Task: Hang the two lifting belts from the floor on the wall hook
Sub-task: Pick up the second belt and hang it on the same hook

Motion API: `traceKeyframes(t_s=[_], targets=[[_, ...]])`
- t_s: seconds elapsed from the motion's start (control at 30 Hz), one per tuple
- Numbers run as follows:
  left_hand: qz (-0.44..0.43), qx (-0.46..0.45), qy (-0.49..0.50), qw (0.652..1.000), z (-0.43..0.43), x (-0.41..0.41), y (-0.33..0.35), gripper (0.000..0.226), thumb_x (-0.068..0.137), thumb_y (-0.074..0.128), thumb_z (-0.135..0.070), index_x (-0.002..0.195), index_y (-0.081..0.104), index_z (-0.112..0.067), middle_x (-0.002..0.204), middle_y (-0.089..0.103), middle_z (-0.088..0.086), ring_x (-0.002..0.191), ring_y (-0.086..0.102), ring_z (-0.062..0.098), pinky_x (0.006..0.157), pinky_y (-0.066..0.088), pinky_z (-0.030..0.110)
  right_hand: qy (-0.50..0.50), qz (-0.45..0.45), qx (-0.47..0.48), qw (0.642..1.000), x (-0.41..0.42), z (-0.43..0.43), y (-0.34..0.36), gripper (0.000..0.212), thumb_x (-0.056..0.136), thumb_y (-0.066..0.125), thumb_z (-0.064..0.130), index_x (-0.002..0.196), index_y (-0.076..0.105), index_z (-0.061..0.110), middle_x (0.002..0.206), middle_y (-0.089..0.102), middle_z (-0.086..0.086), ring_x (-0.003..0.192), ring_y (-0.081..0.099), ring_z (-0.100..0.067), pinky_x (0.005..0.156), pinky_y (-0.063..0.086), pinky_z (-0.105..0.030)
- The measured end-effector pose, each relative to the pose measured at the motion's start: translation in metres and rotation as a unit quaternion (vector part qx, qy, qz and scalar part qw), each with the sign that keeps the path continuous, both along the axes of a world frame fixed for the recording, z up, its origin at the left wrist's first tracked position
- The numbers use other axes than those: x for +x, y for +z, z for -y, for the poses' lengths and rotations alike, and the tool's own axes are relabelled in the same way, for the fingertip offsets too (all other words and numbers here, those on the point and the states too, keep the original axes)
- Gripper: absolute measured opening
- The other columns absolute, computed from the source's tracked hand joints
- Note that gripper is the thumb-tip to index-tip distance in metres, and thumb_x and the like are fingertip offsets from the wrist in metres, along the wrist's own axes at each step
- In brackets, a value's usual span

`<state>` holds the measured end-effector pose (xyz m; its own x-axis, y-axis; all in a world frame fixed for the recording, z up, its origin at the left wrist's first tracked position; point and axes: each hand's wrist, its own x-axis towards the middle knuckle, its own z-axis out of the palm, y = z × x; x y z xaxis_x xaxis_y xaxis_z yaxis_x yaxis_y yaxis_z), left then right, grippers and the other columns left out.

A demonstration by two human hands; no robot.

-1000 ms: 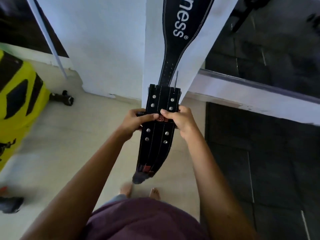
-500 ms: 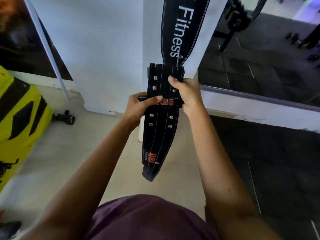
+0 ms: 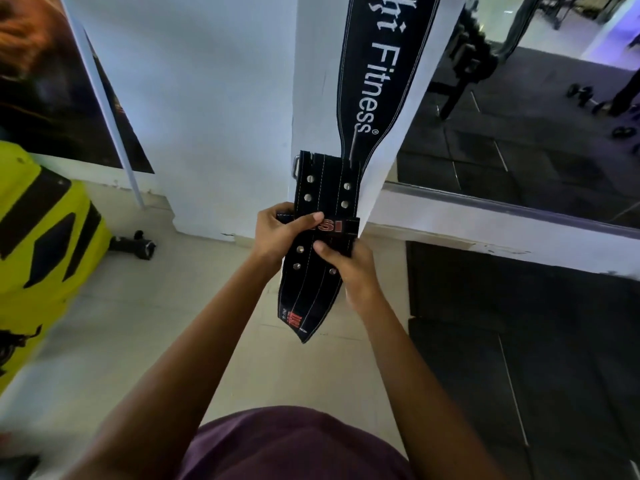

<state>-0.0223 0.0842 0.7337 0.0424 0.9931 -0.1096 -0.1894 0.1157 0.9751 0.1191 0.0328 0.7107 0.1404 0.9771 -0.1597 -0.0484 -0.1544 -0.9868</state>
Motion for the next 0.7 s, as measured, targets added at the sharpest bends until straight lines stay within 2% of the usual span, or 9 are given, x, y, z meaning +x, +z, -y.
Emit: traceKeyframes(t_s=[0.07,0.2,0.27,0.37,0.43,0.53,0.63,0.7], targets=[[-0.005,-0.005,0.002,1.0,0.002,-0.002,-0.001,0.034,0.067,0.084,-0.012,0.091,0.069,0.007,0.087,0.074,0.017,0.078,0.072,0.027,0.076,0.058,0.037,0.021,0.009,-0.021,1.0,-0.003,0.011,-0.016,0.042,0.074,0.082,0.021,0.113,0.069,0.012,0.108,0.075,-0.008,0.101,0.071,-0.022,0.091,0.056,-0.041],[-0.011,-0.009,0.005,1.0,0.003,-0.008,0.004,0.035,0.067,0.084,-0.014,0.092,0.069,0.005,0.086,0.073,0.015,0.074,0.072,0.023,0.069,0.057,0.031,0.057,0.025,-0.045,0.997,-0.009,0.026,-0.029,0.037,0.073,0.082,0.011,0.108,0.07,0.007,0.104,0.076,-0.009,0.095,0.073,-0.02,0.084,0.056,-0.031],[-0.013,-0.006,0.005,1.0,0.004,-0.011,0.008,0.034,0.067,0.084,-0.014,0.091,0.069,0.004,0.087,0.073,0.016,0.075,0.072,0.024,0.07,0.058,0.033,0.06,0.03,-0.039,0.997,-0.011,0.025,-0.024,0.038,0.072,0.082,0.01,0.108,0.07,0.008,0.104,0.076,-0.008,0.095,0.073,-0.019,0.085,0.056,-0.03],[-0.003,-0.003,-0.003,1.0,0.007,-0.016,0.012,0.038,0.069,0.083,-0.013,0.096,0.067,0.008,0.096,0.072,0.023,0.083,0.072,0.031,0.081,0.058,0.041,0.024,-0.005,0.003,1.0,-0.009,0.008,0.0,0.037,0.077,0.079,0.016,0.112,0.069,0.01,0.107,0.075,-0.008,0.101,0.071,-0.023,0.091,0.056,-0.038],[0.003,-0.003,-0.019,1.0,0.011,-0.02,0.015,0.038,0.071,0.081,-0.012,0.101,0.067,0.007,0.099,0.072,0.024,0.087,0.072,0.034,0.082,0.058,0.042,-0.015,-0.032,0.031,0.999,-0.002,-0.013,0.028,0.032,0.078,0.079,0.021,0.106,0.069,0.01,0.103,0.075,-0.008,0.101,0.071,-0.027,0.093,0.056,-0.041],[-0.003,0.007,-0.046,0.999,0.017,-0.02,0.021,0.036,0.073,0.08,-0.012,0.103,0.068,0.005,0.099,0.073,0.022,0.09,0.073,0.033,0.081,0.058,0.039,-0.064,-0.042,0.041,0.996,0.011,-0.043,0.071,0.036,0.073,0.08,0.031,0.097,0.068,0.007,0.1,0.074,-0.012,0.099,0.07,-0.029,0.095,0.054,-0.046],[-0.01,0.03,-0.038,0.999,0.021,-0.017,0.027,0.034,0.073,0.08,-0.01,0.1,0.068,0.006,0.095,0.073,0.019,0.084,0.073,0.03,0.076,0.059,0.036,-0.041,-0.02,0.034,0.998,0.017,-0.056,0.095,0.015,0.08,0.076,0.021,0.084,0.069,0.009,0.09,0.073,-0.009,0.089,0.071,-0.024,0.09,0.056,-0.047],[-0.001,0.033,-0.027,0.999,0.02,-0.017,0.03,0.035,0.073,0.08,-0.01,0.1,0.067,0.007,0.094,0.073,0.019,0.083,0.073,0.03,0.074,0.059,0.035,-0.028,-0.02,0.04,0.999,0.014,-0.053,0.095,0.017,0.081,0.075,0.015,0.094,0.071,0.005,0.092,0.074,-0.008,0.089,0.071,-0.022,0.089,0.057,-0.043]])
